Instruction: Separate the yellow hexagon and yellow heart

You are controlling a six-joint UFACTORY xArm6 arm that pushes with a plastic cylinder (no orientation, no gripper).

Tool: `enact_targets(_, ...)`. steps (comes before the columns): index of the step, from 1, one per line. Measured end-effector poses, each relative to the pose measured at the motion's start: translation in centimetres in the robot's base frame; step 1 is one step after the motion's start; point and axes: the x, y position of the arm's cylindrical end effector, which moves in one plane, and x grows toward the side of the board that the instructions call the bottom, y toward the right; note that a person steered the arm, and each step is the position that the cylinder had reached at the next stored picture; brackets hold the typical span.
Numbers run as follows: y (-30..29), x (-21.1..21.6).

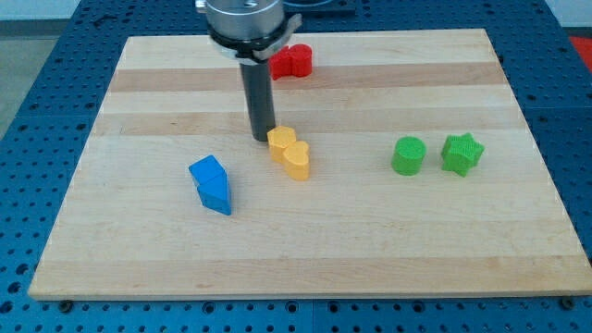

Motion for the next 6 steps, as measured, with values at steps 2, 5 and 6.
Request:
enact_targets(2, -2.0, 2.2)
enact_targets(5, 4.9, 5.6)
enact_targets(6, 5.0, 5.7)
